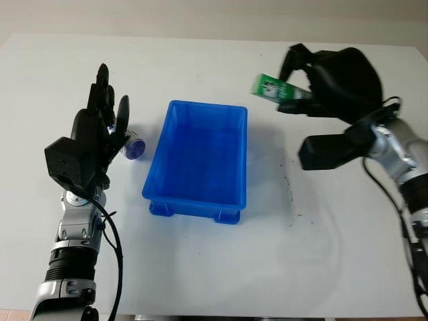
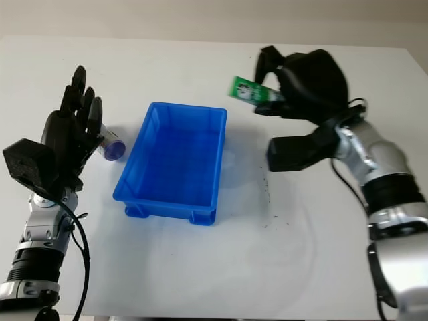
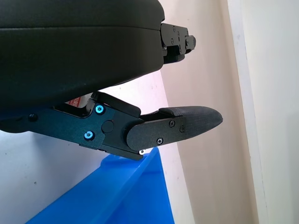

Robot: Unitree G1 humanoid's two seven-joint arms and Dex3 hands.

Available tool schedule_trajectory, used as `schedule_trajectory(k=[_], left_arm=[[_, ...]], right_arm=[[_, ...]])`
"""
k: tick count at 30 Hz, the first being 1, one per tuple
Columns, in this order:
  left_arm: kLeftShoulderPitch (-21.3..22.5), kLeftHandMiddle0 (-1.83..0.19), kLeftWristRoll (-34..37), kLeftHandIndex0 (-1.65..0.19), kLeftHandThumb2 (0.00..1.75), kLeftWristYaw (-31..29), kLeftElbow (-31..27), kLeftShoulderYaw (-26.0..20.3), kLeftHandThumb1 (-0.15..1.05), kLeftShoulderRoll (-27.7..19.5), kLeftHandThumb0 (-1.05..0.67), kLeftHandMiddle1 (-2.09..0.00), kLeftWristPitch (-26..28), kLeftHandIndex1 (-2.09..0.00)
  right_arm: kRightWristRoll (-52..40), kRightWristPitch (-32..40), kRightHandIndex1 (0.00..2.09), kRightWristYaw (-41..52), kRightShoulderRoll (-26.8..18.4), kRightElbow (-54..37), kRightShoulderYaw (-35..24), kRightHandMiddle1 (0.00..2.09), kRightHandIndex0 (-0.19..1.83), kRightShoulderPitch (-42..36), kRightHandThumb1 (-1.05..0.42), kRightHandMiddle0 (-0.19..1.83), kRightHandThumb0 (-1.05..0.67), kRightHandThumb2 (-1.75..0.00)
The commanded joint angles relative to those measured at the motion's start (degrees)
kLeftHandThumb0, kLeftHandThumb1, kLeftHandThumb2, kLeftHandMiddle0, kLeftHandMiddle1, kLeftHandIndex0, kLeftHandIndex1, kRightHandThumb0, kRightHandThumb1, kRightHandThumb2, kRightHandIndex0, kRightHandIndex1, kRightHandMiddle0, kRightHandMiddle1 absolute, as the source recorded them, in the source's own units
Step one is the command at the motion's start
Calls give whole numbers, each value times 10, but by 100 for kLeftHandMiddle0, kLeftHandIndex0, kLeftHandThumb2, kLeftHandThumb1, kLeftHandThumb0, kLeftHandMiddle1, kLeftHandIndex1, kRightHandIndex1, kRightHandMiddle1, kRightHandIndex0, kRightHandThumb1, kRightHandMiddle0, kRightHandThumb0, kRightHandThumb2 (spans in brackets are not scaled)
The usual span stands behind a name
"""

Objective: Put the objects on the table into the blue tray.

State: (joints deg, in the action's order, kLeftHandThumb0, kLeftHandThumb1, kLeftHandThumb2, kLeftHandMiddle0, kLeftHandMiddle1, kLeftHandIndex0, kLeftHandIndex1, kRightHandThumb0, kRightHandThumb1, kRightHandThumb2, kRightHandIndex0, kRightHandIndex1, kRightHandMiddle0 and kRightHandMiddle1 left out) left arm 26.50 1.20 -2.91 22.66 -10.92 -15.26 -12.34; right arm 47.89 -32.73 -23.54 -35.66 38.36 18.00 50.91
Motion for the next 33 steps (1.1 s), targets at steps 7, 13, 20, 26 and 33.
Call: schedule_trajectory(k=[7, 13, 20, 26, 33], left_arm=[[-1, 2, -4, 4, 56, 11, -4, 5, 105, 4, -71, -5, -2, -5], [-5, 2, -3, 4, 55, 19, -7, 4, 105, 7, -71, -5, -7, -5], [-3, 3, 1, 4, 54, 15, -2, 5, 105, 6, -71, -5, -4, -5], [4, 2, -2, 4, 56, 17, 7, 7, 105, 6, -70, -6, -5, -5], [4, 3, -1, 5, 56, 17, 10, 10, 105, 5, -71, -5, -3, -5]], right_arm=[[8, -104, 209, -47, 53, -30, 38, 209, 110, 22, -105, 71, -49, -19], [1, -160, 209, -19, 53, -9, 51, 209, 98, 30, -105, 65, -55, -26], [-98, -81, 76, 280, 14, -70, 45, 81, 5, 22, -105, 1, -79, -30], [-133, -9, 1, 413, -9, -157, 21, 7, -19, -2, -105, -18, -89, -38], [-208, -9, 0, 344, 21, -155, -52, 0, -19, -45, -105, -19, -83, -39]])
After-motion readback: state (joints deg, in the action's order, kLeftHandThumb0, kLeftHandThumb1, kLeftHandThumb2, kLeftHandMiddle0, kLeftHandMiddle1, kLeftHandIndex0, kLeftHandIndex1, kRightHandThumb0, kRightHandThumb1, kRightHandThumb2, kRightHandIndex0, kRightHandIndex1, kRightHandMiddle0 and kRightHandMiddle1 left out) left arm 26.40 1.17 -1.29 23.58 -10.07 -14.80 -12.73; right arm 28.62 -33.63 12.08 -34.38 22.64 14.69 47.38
